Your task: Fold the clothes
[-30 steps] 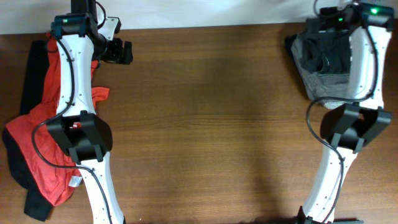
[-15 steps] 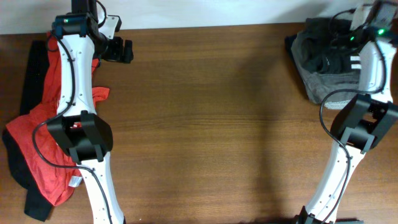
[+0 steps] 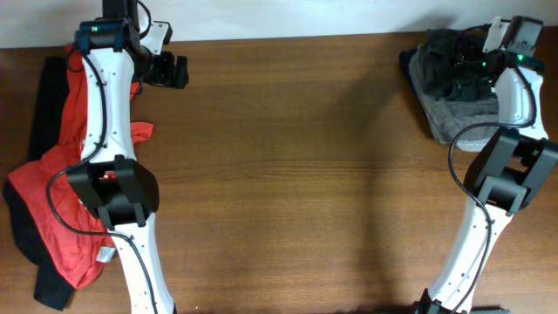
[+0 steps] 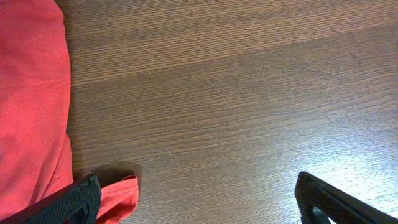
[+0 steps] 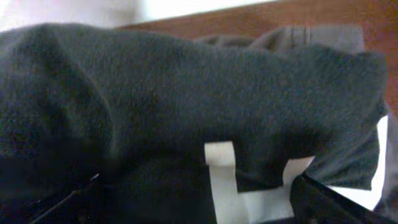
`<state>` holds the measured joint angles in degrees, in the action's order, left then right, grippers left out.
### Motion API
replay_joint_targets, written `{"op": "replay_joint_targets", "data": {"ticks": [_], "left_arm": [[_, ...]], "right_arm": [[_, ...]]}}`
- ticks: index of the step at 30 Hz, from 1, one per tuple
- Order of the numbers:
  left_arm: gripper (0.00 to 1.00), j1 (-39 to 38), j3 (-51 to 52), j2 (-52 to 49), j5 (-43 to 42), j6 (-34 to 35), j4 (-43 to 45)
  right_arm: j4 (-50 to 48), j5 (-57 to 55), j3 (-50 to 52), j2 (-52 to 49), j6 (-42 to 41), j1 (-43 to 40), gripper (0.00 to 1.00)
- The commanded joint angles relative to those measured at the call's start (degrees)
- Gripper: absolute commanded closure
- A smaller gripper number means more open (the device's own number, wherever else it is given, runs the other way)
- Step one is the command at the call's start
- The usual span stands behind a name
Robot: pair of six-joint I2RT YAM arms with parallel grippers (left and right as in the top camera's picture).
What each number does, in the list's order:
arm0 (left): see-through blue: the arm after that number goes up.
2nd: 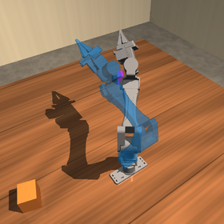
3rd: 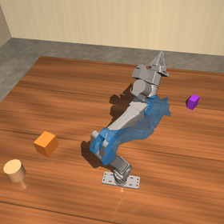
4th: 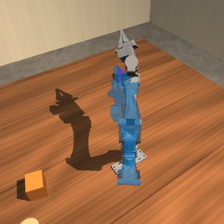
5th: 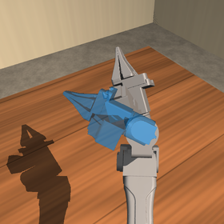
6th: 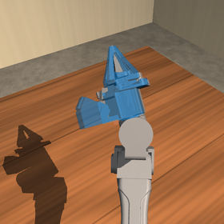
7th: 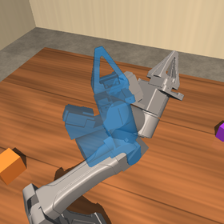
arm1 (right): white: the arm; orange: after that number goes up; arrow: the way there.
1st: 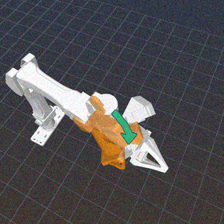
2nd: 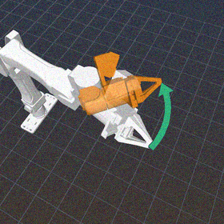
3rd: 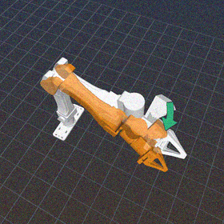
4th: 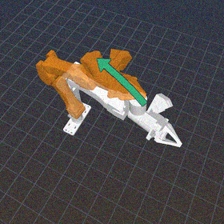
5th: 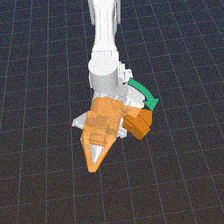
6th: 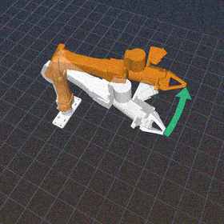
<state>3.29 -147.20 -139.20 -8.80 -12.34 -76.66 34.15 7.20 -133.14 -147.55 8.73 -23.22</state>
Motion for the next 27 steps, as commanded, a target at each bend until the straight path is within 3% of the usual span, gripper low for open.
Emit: {"op": "replay_joint_targets", "data": {"ticks": [1,15,20,27], "left_arm": [[0.01,-0.15,0.07,-0.52,-0.83,0.74,0.13],[0.01,-0.15,0.07,-0.52,-0.81,0.74,0.13],[0.01,-0.13,0.07,-0.52,-0.81,0.74,0.15],[0.01,-0.15,0.07,-0.52,-0.83,0.74,0.15]], "right_arm": [[6.03,1.16,-4.55,4.37,-1.77,0.26,0.01],[34.99,1.42,-32.57,22.29,-4.04,1.46,0.01],[45.53,7.28,-34.99,29.70,-13.25,4.72,0.01],[56.02,22.64,-34.99,35.98,-13.75,12.79,0.01]]}}
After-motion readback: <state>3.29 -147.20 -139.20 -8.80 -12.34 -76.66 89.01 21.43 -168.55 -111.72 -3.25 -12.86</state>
